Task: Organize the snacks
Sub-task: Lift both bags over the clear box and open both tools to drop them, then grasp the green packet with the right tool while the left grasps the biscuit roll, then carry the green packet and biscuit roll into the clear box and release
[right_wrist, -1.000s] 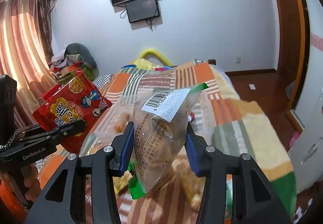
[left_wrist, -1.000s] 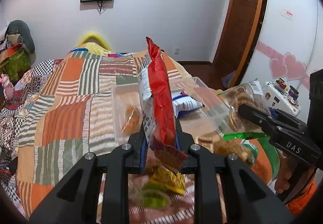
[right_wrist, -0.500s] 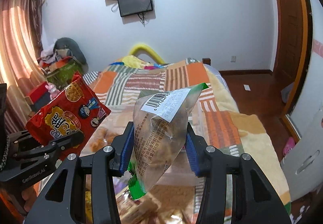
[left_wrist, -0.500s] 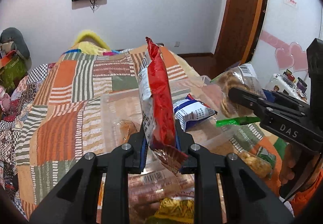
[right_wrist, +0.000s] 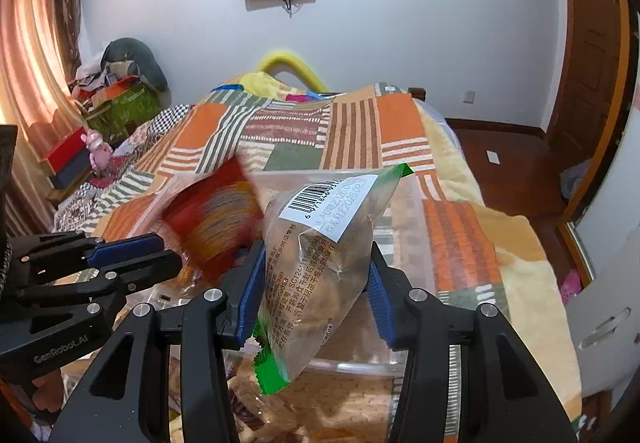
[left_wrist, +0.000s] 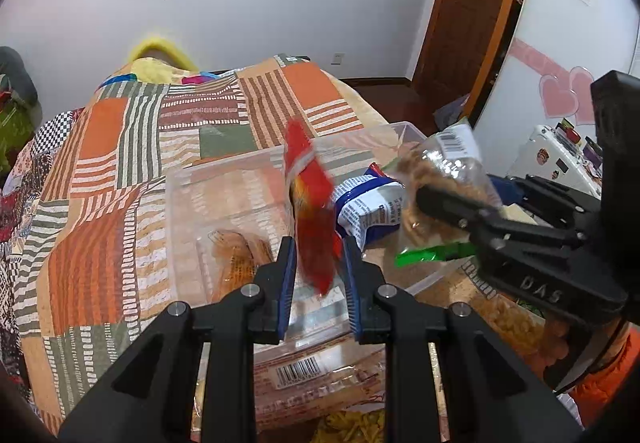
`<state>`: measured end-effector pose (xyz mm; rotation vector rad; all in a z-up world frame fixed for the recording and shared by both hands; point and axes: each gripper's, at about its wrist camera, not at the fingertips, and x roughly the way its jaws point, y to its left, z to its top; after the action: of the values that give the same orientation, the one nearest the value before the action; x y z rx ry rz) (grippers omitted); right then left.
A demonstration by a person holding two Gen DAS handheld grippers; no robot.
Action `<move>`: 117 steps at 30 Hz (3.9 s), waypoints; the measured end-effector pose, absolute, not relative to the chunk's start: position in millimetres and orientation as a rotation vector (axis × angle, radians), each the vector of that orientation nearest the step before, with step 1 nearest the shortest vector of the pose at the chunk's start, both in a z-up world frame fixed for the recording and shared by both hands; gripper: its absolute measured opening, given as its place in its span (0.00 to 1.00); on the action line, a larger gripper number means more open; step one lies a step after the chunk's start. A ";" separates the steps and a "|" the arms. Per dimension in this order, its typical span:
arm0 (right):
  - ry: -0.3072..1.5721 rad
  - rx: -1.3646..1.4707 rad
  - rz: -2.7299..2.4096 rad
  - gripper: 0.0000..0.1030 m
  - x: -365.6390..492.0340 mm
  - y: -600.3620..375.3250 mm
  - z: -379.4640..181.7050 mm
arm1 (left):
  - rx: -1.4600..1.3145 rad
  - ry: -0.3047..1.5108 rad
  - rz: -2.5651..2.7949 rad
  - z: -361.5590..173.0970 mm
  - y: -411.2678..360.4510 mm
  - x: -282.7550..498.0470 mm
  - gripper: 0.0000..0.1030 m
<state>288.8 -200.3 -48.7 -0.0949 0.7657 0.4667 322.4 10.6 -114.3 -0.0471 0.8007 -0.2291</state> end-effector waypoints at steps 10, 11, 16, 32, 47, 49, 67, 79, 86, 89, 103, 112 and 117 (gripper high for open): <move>0.763 -0.114 0.460 0.58 283.6 -199.8 -39.9 | -0.076 0.784 -0.203 -103.4 23.4 312.0 0.27; 0.752 -0.109 0.464 0.59 280.6 -201.8 -36.1 | -0.080 0.775 -0.198 -100.4 26.6 308.6 0.31; 0.721 -0.092 0.477 0.63 272.2 -205.4 -26.9 | -0.064 0.737 -0.167 -88.7 36.5 292.6 0.41; 0.721 -0.043 0.410 0.69 233.5 -259.0 -25.4 | 0.013 0.777 -0.118 -103.7 81.3 216.3 0.65; 0.849 -0.047 0.301 0.74 198.7 -290.4 -71.0 | -0.052 0.991 -0.105 -189.4 101.8 185.8 0.65; 0.848 -0.032 0.291 0.76 193.9 -299.1 -73.0 | -0.075 1.005 -0.111 -196.9 102.1 186.9 0.65; 0.904 -0.010 0.265 0.75 194.8 -319.7 -92.5 | -0.198 1.030 -0.089 -209.5 102.0 187.4 0.41; 0.908 -0.077 0.293 0.55 202.3 -303.6 -107.2 | -0.165 0.996 -0.042 -215.5 96.4 184.8 0.38; 0.899 -0.025 0.309 0.36 198.8 -307.7 -102.9 | -0.150 0.998 -0.038 -209.0 93.0 185.4 0.35; 0.891 -0.025 0.319 0.36 200.2 -305.4 -99.9 | -0.163 0.985 -0.047 -200.9 95.0 179.3 0.35; 0.775 -0.003 0.324 0.35 208.3 -299.8 -60.7 | -0.158 0.843 -0.030 -134.9 96.3 181.2 0.35; 0.672 -0.023 0.375 0.35 225.6 -274.1 -34.3 | -0.162 0.780 -0.089 -107.5 80.3 220.2 0.36; 0.619 -0.045 0.405 0.35 235.8 -257.2 -23.6 | -0.160 0.755 -0.119 -95.8 70.4 247.1 0.35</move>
<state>235.8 -257.2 -23.6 -0.0450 0.6194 0.4045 247.1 70.4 -95.8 -0.1599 0.7549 -0.1187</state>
